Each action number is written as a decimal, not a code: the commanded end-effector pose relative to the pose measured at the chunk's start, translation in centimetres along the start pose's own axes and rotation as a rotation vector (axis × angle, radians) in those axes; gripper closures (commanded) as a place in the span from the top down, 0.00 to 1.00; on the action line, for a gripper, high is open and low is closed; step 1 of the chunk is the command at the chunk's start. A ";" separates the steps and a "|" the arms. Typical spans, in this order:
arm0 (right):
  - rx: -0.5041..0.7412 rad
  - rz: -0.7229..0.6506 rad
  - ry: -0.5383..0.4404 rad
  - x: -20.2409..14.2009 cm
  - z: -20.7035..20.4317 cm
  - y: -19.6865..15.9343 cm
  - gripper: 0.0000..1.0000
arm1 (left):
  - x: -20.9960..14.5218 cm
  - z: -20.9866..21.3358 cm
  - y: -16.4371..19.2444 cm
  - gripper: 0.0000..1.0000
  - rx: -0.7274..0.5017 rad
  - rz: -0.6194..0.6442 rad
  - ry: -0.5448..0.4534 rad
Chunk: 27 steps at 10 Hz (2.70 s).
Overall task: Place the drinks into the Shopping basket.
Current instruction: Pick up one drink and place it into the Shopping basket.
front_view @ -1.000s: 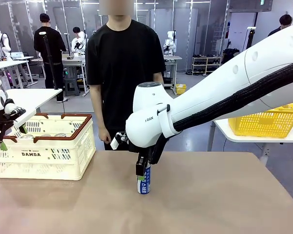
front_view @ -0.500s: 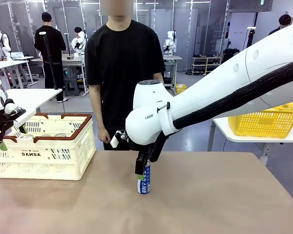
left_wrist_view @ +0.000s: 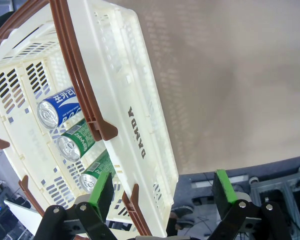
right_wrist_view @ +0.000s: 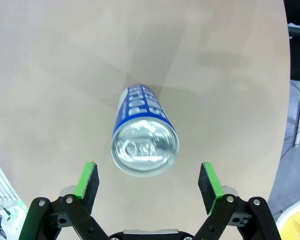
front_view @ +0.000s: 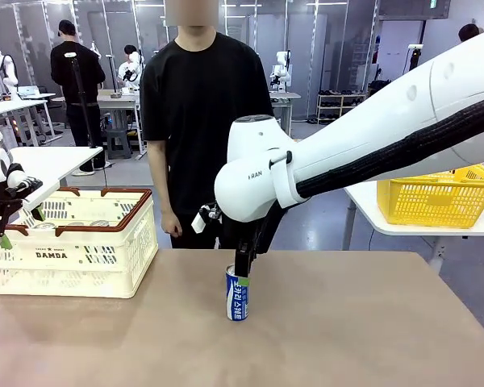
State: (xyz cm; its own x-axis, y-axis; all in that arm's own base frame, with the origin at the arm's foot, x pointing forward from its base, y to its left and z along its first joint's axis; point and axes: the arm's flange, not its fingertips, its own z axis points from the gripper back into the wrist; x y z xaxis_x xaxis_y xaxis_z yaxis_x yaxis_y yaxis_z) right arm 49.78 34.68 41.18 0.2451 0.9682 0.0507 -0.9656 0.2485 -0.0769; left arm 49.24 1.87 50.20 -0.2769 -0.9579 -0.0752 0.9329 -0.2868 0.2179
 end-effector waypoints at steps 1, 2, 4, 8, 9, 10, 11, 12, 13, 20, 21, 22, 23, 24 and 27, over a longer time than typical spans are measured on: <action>-0.002 0.000 0.042 -2.2 1.2 -0.5 1.00 | 0.1 0.2 -0.1 1.00 0.009 0.016 -0.005; -0.011 -0.034 0.047 -4.1 1.9 -0.8 1.00 | 0.1 0.2 -0.1 1.00 0.009 0.016 -0.005; -0.029 -0.123 0.013 -9.3 3.9 -1.1 1.00 | 0.1 0.2 -0.1 1.00 0.009 0.016 -0.005; 0.009 -0.342 -0.117 -19.6 5.5 -0.4 1.00 | 0.1 0.2 -0.1 1.00 0.009 0.016 -0.005; 0.010 -0.414 -0.152 -22.0 5.5 -0.2 1.00 | 0.1 0.2 -0.1 1.00 0.009 0.016 -0.005; 0.007 -0.496 -0.178 -24.3 5.3 -0.1 1.00 | 0.1 0.2 -0.1 1.00 0.009 0.016 -0.005; 0.002 -0.562 -0.208 -26.1 5.0 0.0 1.00 | 0.1 0.2 -0.1 1.00 0.009 0.016 -0.005; -0.001 -0.651 -0.214 -27.6 4.6 0.4 1.00 | 0.1 0.2 -0.1 1.00 0.009 0.016 -0.005; -0.008 -0.714 -0.224 -28.5 4.4 0.4 1.00 | 0.1 0.2 -0.1 1.00 0.009 0.016 -0.005; -0.100 -1.074 -0.148 -30.6 4.2 -0.7 1.00 | 0.1 0.2 -0.1 1.00 0.009 0.016 -0.005; -0.102 -1.097 -0.151 -30.7 4.1 -0.9 1.00 | 0.1 0.2 -0.1 1.00 0.009 0.016 -0.005; -0.063 -1.025 -0.173 -31.1 4.3 -0.7 1.00 | 0.1 0.2 -0.1 1.00 0.009 0.016 -0.005; -0.063 -1.025 -0.173 -31.1 4.3 -0.7 1.00 | 0.1 0.2 -0.1 1.00 0.009 0.016 -0.005; -0.063 -1.025 -0.173 -31.1 4.3 -0.7 1.00 | 0.1 0.2 -0.1 1.00 0.009 0.016 -0.005; -0.063 -1.025 -0.173 -31.1 4.3 -0.7 1.00 | 0.0 0.0 0.0 1.00 0.001 0.000 -0.001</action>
State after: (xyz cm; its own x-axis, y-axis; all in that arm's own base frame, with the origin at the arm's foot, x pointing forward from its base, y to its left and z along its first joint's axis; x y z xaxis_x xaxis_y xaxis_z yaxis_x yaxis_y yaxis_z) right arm 42.49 4.41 43.91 0.9296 0.2622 0.2590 -0.2782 0.9602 0.0263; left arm 49.25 1.87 50.19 -0.2775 -0.9578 -0.0744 0.9327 -0.2871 0.2182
